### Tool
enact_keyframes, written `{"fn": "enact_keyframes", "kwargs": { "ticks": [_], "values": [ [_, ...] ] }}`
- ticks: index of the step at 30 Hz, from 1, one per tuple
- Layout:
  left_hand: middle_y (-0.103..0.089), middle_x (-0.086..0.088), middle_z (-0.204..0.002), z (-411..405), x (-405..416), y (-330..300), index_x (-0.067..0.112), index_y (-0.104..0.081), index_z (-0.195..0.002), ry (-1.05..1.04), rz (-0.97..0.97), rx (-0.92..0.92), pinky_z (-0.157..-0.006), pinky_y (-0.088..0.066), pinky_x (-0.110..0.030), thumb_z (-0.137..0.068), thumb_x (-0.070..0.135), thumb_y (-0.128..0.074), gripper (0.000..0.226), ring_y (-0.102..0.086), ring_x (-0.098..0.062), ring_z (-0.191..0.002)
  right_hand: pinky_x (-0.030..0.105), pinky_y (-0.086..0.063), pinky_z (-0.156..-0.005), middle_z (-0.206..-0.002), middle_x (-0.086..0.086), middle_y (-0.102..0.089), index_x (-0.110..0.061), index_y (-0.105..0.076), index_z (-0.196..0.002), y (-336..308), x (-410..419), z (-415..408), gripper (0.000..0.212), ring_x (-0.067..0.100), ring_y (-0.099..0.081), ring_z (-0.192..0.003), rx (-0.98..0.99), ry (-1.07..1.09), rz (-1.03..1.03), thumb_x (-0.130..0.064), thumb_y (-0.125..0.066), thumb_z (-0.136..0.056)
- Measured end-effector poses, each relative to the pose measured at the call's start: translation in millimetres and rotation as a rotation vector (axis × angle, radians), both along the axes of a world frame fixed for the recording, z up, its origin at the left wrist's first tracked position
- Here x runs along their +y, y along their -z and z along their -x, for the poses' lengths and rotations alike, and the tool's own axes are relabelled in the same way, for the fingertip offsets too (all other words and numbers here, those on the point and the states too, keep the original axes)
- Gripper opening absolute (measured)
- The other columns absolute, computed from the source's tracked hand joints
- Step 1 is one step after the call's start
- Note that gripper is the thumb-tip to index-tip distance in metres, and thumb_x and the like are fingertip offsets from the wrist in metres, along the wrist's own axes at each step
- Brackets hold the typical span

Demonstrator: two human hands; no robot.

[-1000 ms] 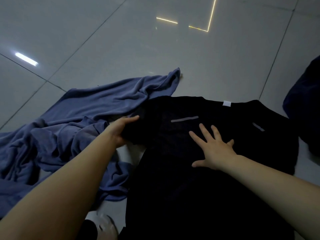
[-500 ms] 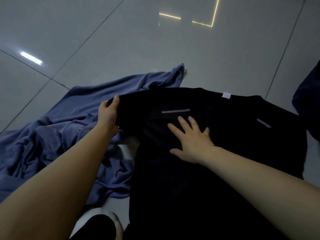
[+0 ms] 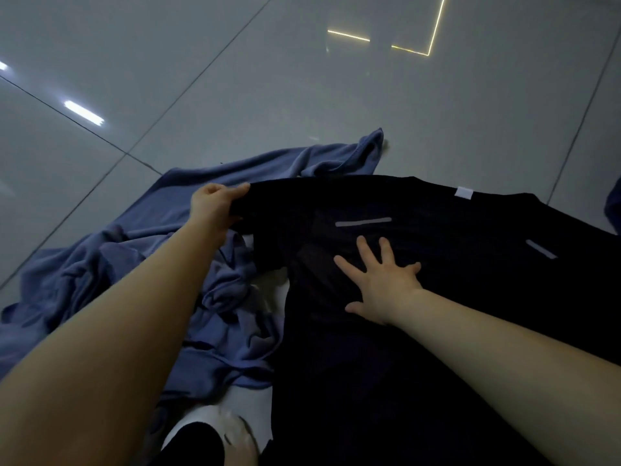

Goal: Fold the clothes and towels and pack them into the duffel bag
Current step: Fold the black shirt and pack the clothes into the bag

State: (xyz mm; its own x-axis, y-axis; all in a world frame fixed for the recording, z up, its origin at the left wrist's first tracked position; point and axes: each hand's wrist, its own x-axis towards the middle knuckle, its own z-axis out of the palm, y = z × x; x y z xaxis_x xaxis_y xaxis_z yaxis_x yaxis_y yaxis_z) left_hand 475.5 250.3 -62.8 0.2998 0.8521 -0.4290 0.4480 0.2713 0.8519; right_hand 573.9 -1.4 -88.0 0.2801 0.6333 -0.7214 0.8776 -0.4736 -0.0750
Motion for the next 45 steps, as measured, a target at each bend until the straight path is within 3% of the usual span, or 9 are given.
{"fn": "enact_keyframes", "kwargs": {
  "ticks": [6,9,14,18,25,35,39,42,45],
  "values": [
    [-0.057,-0.002,-0.087,14,-2,12,0.018,-0.05,-0.088,0.016,-0.397,0.29,-0.072,-0.044,-0.033,-0.083,0.037,-0.072,0.03,-0.055,-0.021,-0.082,0.073,-0.025,-0.102,-0.155,0.005,0.032,-0.043,0.019,-0.147,-2,-1,0,0.088,0.042,0.021,-0.142,-0.006,-0.001,-0.002,-0.062,-0.045,-0.091],
    [-0.06,-0.009,-0.107,23,-2,19,0.019,-0.047,-0.118,-0.065,-0.269,0.225,-0.082,-0.051,-0.041,-0.083,0.042,-0.07,0.048,-0.06,-0.028,-0.091,0.073,-0.022,-0.103,-0.157,0.006,0.026,-0.04,0.015,-0.149,-5,1,-1,0.091,0.043,0.015,-0.144,-0.027,-0.01,0.006,-0.062,-0.049,-0.089],
    [-0.061,-0.016,-0.08,29,-13,30,0.007,-0.058,-0.081,-0.026,0.035,0.345,-0.079,-0.049,-0.042,-0.083,0.064,-0.058,0.056,-0.057,-0.033,-0.083,0.068,-0.018,-0.107,-0.156,0.011,-0.012,-0.029,-0.017,-0.148,-16,18,11,0.078,0.04,-0.017,-0.14,-0.102,0.049,-0.149,-0.061,-0.052,-0.087],
    [-0.059,-0.01,-0.122,11,-25,24,0.007,-0.05,-0.134,0.114,0.249,0.243,-0.091,-0.048,-0.041,-0.086,0.051,-0.064,0.067,-0.059,-0.03,-0.104,0.068,-0.014,-0.109,-0.159,0.005,0.019,-0.041,0.003,-0.151,-10,26,14,0.083,0.04,0.011,-0.145,0.1,-0.097,-0.106,-0.055,-0.052,-0.091],
    [-0.066,-0.009,-0.111,6,-31,20,0.01,-0.058,-0.12,0.021,0.335,-0.035,-0.077,-0.052,-0.039,-0.093,0.04,-0.059,0.041,-0.062,-0.027,-0.097,0.073,-0.012,-0.105,-0.154,0.004,0.034,-0.043,0.011,-0.149,-4,4,23,0.088,0.041,0.026,-0.141,0.097,-0.243,-0.005,-0.051,-0.054,-0.091],
    [-0.057,-0.004,-0.06,2,-64,36,0.011,-0.062,-0.065,0.091,0.13,0.249,-0.066,-0.049,-0.035,-0.071,0.066,-0.068,0.055,-0.058,-0.025,-0.065,0.061,-0.01,-0.115,-0.161,0.002,0.001,-0.035,-0.01,-0.152,-8,-14,20,0.067,0.029,0.004,-0.147,0.138,-0.045,-0.323,-0.053,-0.043,-0.095],
    [-0.041,0.002,-0.047,-1,-66,33,0.016,-0.049,-0.062,-0.049,0.312,0.013,-0.039,-0.033,-0.018,-0.091,0.037,-0.062,0.039,-0.038,-0.01,-0.034,0.068,-0.009,-0.111,-0.161,0.003,0.0,-0.034,-0.012,-0.151,-1,-2,23,0.068,0.034,0.003,-0.146,0.131,-0.019,-0.275,-0.059,-0.041,-0.094],
    [-0.062,-0.002,-0.055,1,-53,25,0.011,-0.056,-0.073,-0.184,0.491,-0.199,-0.058,-0.05,-0.024,-0.098,0.035,-0.041,0.038,-0.062,-0.013,-0.056,0.069,-0.009,-0.109,-0.152,0.006,-0.021,-0.025,-0.037,-0.137,0,9,37,0.065,0.034,-0.014,-0.143,0.01,0.109,-0.332,-0.066,-0.044,-0.088],
    [-0.064,-0.006,-0.073,2,-44,20,0.011,-0.057,-0.082,-0.017,0.404,-0.04,-0.07,-0.052,-0.031,-0.095,0.02,-0.046,0.02,-0.062,-0.017,-0.066,0.061,-0.018,-0.109,-0.14,0.005,-0.033,-0.019,-0.047,-0.129,-3,24,47,0.063,0.032,-0.029,-0.133,-0.086,0.176,-0.376,-0.065,-0.049,-0.086]
  ]
}}
